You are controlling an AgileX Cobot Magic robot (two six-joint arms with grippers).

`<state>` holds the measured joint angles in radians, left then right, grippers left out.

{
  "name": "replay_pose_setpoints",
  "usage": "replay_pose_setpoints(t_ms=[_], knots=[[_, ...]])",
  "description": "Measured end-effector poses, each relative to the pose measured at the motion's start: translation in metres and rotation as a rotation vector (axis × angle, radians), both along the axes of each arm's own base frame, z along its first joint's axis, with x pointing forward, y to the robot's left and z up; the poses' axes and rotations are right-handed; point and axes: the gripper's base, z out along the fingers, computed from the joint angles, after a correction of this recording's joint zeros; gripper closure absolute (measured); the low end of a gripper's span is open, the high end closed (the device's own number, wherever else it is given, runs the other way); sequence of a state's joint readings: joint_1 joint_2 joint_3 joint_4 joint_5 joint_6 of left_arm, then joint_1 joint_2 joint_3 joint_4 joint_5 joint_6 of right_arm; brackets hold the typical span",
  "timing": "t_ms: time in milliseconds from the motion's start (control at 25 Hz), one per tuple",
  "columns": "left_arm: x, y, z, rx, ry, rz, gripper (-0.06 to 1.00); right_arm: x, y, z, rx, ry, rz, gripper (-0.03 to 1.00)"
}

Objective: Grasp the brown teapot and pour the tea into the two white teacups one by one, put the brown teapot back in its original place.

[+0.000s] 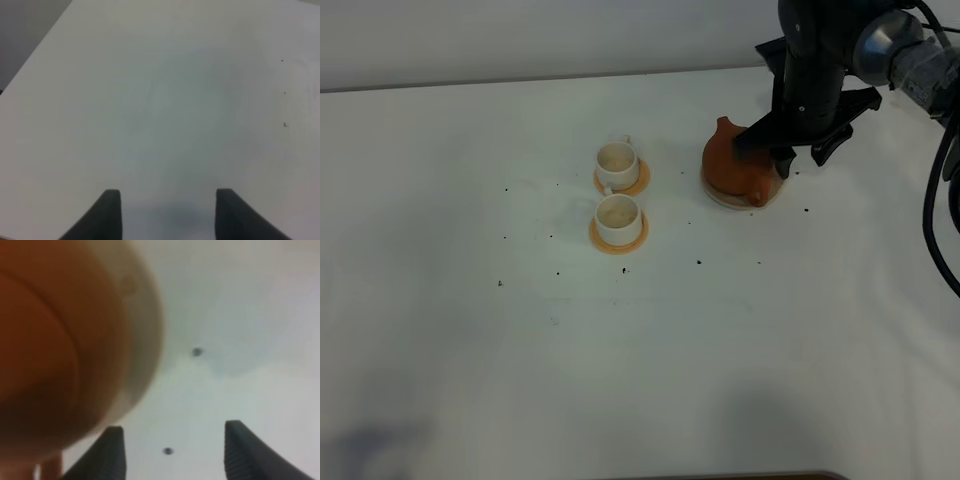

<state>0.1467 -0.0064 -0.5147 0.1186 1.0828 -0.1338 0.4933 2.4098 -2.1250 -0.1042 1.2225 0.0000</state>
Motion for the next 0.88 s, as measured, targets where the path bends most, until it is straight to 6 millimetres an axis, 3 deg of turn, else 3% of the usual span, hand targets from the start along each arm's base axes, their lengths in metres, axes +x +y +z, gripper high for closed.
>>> replay_pose_setpoints(t_ms=[400, 560, 720, 880], knots=[[0.000, 0.000, 0.000, 0.000, 0.000, 0.000, 0.52, -0.015, 0.001, 0.037, 0.099, -0.004, 0.013, 0.53], [0.000, 0.000, 0.000, 0.000, 0.000, 0.000, 0.52, -0.028, 0.014, 0.057, 0.155, -0.015, 0.078, 0.56], [0.000, 0.000, 0.000, 0.000, 0.000, 0.000, 0.52, -0.038, 0.030, 0.058, 0.170, -0.005, 0.120, 0.58], [0.000, 0.000, 0.000, 0.000, 0.000, 0.000, 0.52, -0.039, 0.033, 0.052, 0.163, 0.006, 0.133, 0.58]])
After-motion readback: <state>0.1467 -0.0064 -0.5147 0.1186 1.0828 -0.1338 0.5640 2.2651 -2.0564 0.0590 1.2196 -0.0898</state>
